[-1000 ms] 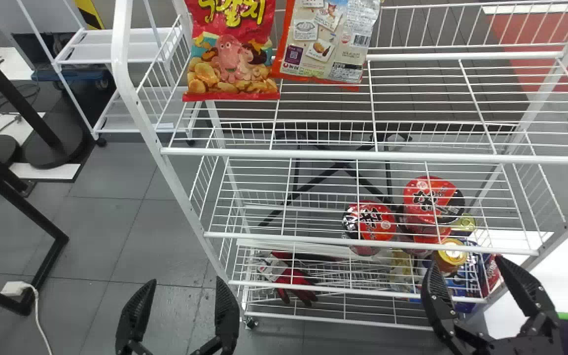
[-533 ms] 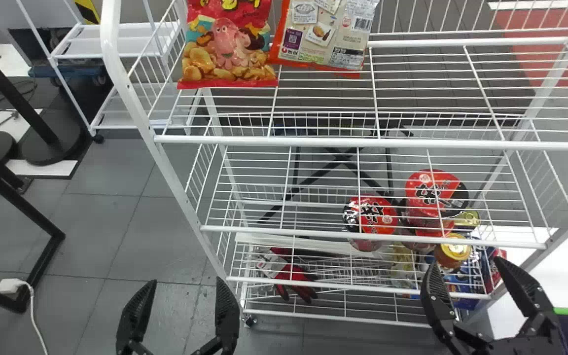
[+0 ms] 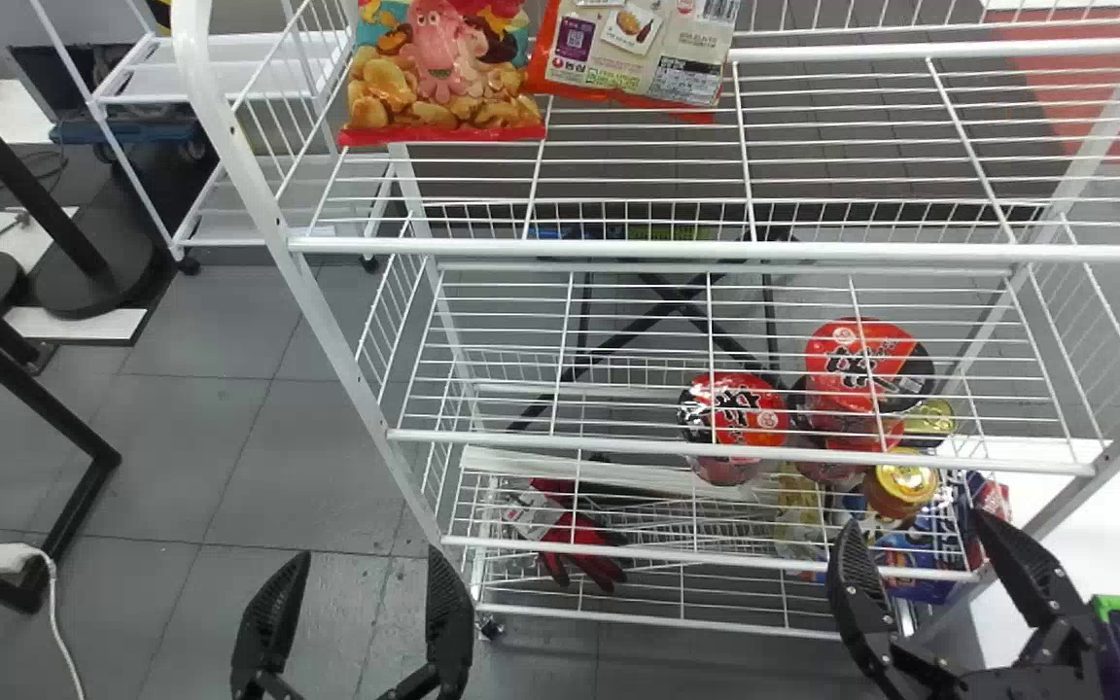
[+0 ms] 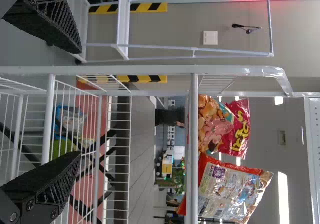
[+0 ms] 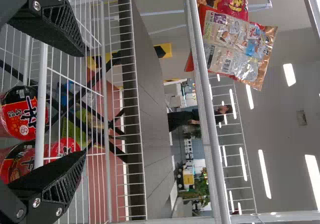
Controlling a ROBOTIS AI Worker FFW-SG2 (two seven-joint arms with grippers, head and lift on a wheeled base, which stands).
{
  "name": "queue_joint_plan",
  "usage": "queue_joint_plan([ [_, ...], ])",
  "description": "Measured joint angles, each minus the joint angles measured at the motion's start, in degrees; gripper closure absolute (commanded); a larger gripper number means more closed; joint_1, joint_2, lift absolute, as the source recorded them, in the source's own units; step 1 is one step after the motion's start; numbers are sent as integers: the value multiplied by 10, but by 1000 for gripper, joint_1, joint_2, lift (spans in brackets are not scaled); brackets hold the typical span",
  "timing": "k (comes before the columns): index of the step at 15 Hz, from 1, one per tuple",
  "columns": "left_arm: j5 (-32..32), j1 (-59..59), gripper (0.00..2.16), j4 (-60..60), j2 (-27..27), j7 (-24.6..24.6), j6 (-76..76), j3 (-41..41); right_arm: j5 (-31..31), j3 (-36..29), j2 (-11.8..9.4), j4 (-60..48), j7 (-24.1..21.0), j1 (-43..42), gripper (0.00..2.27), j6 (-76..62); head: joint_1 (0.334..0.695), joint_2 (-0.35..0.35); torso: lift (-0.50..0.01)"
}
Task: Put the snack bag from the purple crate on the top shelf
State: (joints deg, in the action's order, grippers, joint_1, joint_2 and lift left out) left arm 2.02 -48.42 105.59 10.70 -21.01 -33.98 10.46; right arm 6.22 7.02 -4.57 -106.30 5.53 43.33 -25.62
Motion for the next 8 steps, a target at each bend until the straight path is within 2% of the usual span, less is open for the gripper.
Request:
queue_joint_plan([
  [8,0,2,90,-3,-1,0,0,0,-2,0,0,3,-1,0,124,-5,695,110,-272],
])
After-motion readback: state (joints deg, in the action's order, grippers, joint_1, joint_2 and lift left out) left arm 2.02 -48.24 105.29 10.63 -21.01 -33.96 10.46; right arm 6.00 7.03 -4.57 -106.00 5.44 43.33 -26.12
